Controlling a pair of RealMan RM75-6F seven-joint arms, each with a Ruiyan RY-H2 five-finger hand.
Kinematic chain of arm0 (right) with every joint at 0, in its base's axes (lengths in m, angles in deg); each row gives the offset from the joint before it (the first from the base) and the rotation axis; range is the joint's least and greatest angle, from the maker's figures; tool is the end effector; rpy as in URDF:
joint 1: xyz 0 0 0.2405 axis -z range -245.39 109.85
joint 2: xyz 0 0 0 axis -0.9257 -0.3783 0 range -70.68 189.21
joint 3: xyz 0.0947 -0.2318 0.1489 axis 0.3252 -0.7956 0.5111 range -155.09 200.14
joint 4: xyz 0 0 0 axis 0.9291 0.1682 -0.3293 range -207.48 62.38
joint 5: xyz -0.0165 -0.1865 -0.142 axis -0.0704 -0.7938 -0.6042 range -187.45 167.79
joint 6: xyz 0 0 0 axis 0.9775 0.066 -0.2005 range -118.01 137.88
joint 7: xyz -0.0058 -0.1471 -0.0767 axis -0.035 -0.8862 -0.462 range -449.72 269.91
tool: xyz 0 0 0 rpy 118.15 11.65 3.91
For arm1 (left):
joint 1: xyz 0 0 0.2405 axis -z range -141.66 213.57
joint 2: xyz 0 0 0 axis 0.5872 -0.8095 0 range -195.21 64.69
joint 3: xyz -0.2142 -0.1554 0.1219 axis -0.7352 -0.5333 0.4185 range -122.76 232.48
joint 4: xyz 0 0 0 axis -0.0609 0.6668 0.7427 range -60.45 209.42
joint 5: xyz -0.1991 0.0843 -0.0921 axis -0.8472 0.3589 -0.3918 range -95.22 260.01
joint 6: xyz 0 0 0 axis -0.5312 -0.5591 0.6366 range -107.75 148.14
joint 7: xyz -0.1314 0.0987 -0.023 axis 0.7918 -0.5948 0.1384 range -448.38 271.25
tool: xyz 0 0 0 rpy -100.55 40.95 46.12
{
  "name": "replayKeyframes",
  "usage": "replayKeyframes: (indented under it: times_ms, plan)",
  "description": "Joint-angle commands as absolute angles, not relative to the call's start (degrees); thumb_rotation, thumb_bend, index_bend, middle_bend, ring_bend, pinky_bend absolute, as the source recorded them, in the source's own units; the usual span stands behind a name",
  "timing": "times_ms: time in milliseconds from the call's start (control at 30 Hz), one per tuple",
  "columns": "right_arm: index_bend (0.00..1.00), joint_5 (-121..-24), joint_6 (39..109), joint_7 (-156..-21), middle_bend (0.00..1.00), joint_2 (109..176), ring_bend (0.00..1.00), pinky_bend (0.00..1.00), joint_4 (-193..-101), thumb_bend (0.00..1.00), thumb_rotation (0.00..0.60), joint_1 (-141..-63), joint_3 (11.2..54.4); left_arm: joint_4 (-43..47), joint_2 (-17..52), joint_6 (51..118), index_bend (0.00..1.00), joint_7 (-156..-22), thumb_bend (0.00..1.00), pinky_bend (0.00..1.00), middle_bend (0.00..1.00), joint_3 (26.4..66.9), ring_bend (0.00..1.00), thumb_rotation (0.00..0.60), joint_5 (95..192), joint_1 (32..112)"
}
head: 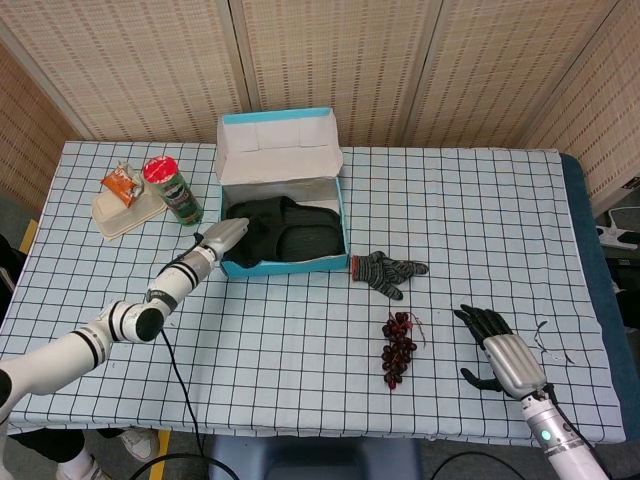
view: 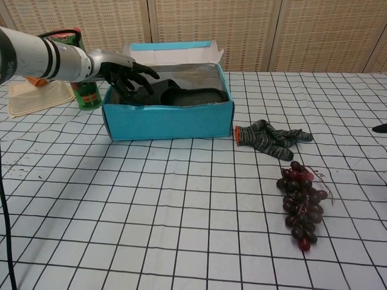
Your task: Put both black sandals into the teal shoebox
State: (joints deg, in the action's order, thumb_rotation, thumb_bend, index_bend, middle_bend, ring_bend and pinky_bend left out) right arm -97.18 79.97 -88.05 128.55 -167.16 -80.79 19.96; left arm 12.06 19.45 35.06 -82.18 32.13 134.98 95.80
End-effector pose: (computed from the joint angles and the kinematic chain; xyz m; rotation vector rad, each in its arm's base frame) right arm -0.3213 -0.2207 0.0591 1.6662 -1.1834 0.8892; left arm -0.1226 0.5334 -0.0116 -1.8348 -1.4623 -0.8562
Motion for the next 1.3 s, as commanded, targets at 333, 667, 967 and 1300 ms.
replayKeyframes:
  times_ms: [333, 667, 967, 1300]
  plan:
    - [0.00, -97.24, 79.57, -88.06, 0.00, 128.82, 0.00, 0.00, -167.09, 0.21, 0.600, -80.90, 19.83, 7.70, 19.62, 42.71, 0.01, -74.85, 0.39, 0.17, 0.11, 27.79, 0.06, 0.600, 145.87, 91.00]
    - [0.00, -97.41, 79.70, -87.66, 0.00, 128.51, 0.00, 0.00, -167.20, 0.21, 0.600, -80.71, 19.62, 3.83, 19.12, 45.89, 0.00, -66.82, 0.40, 0.21, 0.20, 32.34, 0.14, 0.600, 156.95, 89.76]
    - [0.00, -97.44, 80.08, -87.64, 0.00, 128.28, 0.00, 0.00, -167.33, 0.21, 0.600, -80.55, 19.72, 6.48, 19.52, 47.39, 0.00, -61.73, 0.40, 0.14, 0.16, 36.80, 0.05, 0.600, 161.23, 90.32]
    - [0.00, -97.46, 80.04, -88.39, 0.00, 128.52, 0.00, 0.00, -167.70, 0.21, 0.600, -80.51, 19.68, 9.17, 20.30, 46.32, 0.00, -58.30, 0.40, 0.14, 0.12, 40.60, 0.03, 0.600, 162.31, 91.73]
